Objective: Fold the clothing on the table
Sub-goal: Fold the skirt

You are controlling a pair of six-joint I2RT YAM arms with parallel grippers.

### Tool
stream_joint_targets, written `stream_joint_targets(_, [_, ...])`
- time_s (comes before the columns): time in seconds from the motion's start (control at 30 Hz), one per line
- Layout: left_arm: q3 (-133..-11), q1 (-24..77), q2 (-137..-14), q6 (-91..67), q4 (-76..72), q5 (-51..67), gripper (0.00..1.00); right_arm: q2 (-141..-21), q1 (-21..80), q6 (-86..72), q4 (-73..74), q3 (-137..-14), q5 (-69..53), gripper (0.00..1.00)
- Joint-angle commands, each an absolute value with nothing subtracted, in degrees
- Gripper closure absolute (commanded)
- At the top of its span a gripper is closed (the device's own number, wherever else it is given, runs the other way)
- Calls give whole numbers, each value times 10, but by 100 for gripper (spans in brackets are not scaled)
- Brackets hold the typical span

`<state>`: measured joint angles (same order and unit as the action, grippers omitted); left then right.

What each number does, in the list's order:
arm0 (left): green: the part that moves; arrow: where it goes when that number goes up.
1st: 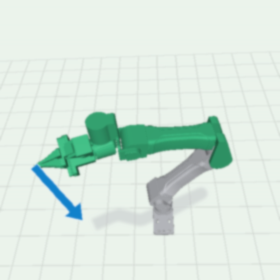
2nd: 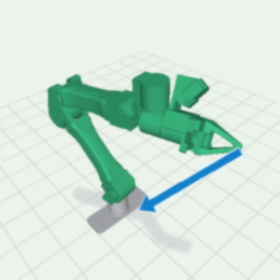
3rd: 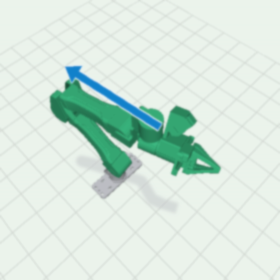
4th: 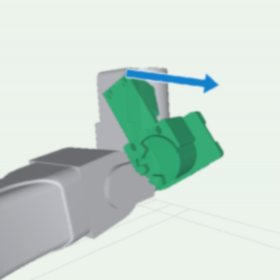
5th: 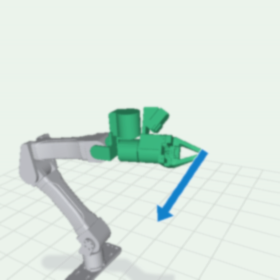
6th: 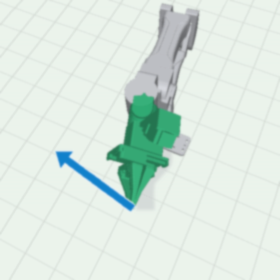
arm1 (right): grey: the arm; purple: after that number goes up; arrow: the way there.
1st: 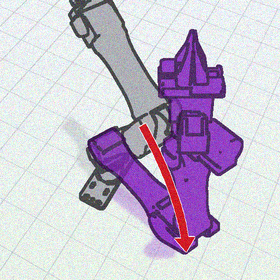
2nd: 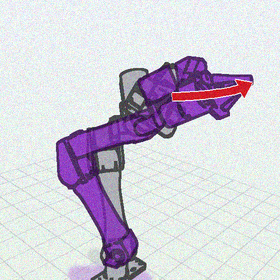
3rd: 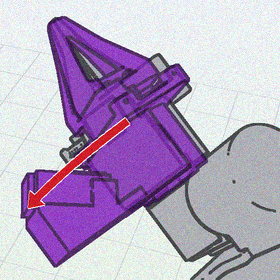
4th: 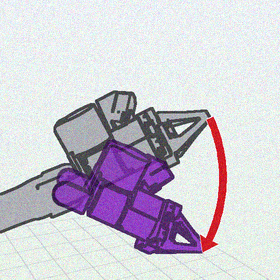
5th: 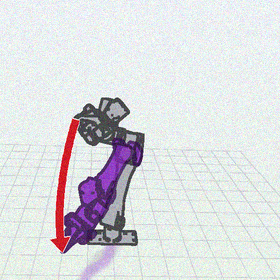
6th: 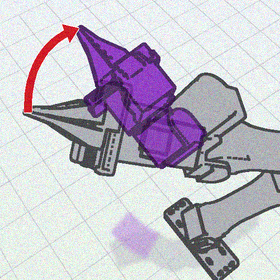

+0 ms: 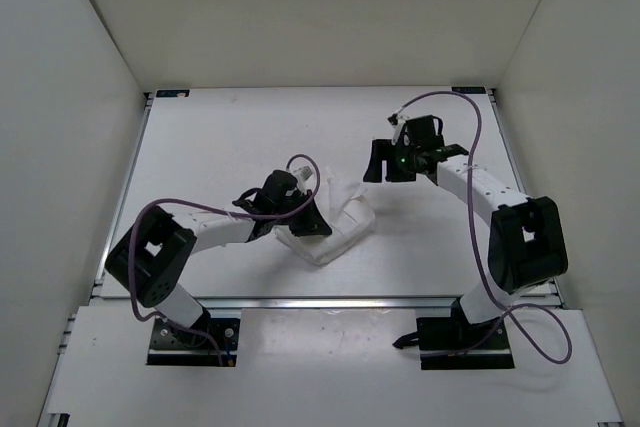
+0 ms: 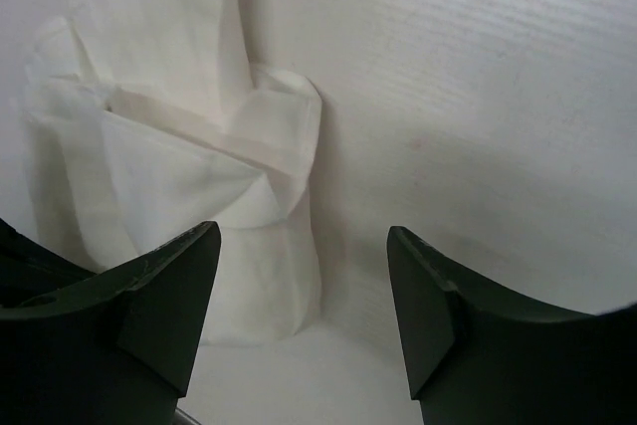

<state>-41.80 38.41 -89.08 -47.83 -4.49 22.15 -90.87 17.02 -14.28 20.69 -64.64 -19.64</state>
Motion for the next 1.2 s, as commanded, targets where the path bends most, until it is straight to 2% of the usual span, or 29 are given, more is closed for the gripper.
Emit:
stream_joint_targets(0.0, [-430,393,-908,-462,-36,196,100,-916,181,-120,207,-628,-193,35])
stream_joint_targets(0.23, [-396,387,-918,-478,-54,202,100,-946,201,-150,148,-599,-238,41])
stream_joint_targets(0.5, [-400,390,-938,-477,-55,213,100,-983,215,-149,124,-630,-228,50])
stream_joint_targets(0.67, [-398,388,-947,-479,-59,218,100,-1016,214,-148,131,-663,-234,70])
stream_joint_targets(0.87, [-401,384,-961,-469,-54,231,100,-1027,215,-152,106,-686,-232,100])
stream_joint_targets(1.17, [-408,379,-977,-467,-50,244,100,-1101,239,-174,87,-789,-253,100])
